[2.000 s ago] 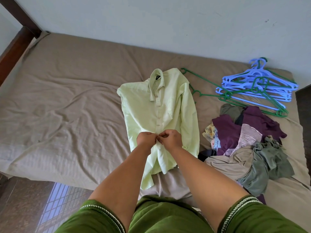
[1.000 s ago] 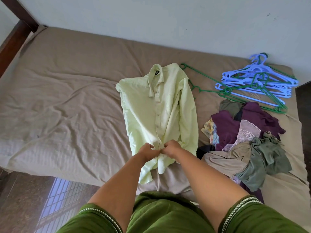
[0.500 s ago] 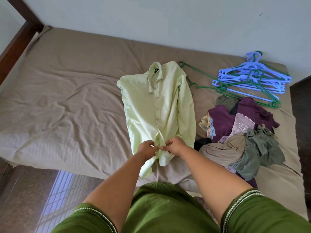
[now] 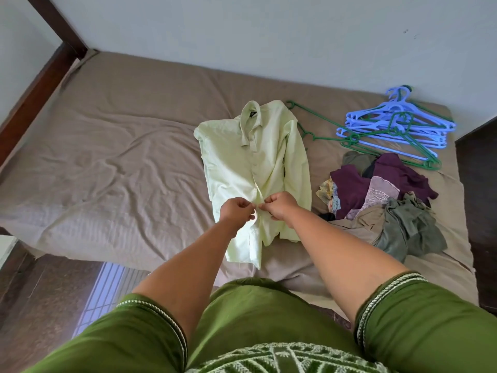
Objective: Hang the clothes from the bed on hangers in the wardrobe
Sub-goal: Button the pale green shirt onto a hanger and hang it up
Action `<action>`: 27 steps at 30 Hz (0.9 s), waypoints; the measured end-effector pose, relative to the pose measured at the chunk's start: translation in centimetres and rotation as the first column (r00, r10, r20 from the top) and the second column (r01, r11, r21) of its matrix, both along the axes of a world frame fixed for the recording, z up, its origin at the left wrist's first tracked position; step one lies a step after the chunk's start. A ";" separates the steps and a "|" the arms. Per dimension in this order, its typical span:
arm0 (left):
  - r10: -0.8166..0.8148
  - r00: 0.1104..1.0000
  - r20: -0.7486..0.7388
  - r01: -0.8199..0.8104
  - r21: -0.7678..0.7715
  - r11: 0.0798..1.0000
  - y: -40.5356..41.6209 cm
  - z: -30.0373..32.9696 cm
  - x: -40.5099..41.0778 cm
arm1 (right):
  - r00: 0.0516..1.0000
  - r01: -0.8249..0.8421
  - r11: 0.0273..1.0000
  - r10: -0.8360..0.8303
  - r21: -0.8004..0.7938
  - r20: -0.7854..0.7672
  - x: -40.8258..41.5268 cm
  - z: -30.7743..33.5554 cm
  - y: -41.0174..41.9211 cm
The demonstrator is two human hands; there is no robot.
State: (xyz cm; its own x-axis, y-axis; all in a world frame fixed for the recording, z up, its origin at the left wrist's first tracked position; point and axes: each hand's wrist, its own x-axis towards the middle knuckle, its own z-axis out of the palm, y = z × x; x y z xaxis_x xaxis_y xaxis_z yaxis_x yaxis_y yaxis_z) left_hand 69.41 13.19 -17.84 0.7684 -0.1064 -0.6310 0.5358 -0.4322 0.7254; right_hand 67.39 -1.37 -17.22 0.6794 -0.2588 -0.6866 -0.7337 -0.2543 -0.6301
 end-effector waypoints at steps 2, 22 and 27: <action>0.027 1.000 0.004 -0.027 0.004 1.000 -0.1 0.7 0.2 | 1.000 0.001 0.999 0.001 -0.053 0.029 0.1 0.7 0.1; -0.022 1.000 0.021 0.017 0.214 0.977 -2.1 5.0 0.6 | 0.999 -0.035 0.992 0.036 -0.119 0.003 1.1 4.0 0.1; -0.088 0.996 -0.003 0.085 0.291 0.953 -2.4 5.5 0.8 | 0.977 -0.130 0.963 0.164 -0.234 0.133 1.3 4.4 0.3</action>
State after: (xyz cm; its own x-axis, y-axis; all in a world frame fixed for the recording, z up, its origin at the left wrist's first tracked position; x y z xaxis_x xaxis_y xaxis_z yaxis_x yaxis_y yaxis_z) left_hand 70.21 10.84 -12.31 0.7709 0.0136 -0.6368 0.4801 -0.6693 0.5670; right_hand 68.68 -1.11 -12.80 0.8119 -0.2829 -0.5107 -0.5793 -0.4987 -0.6447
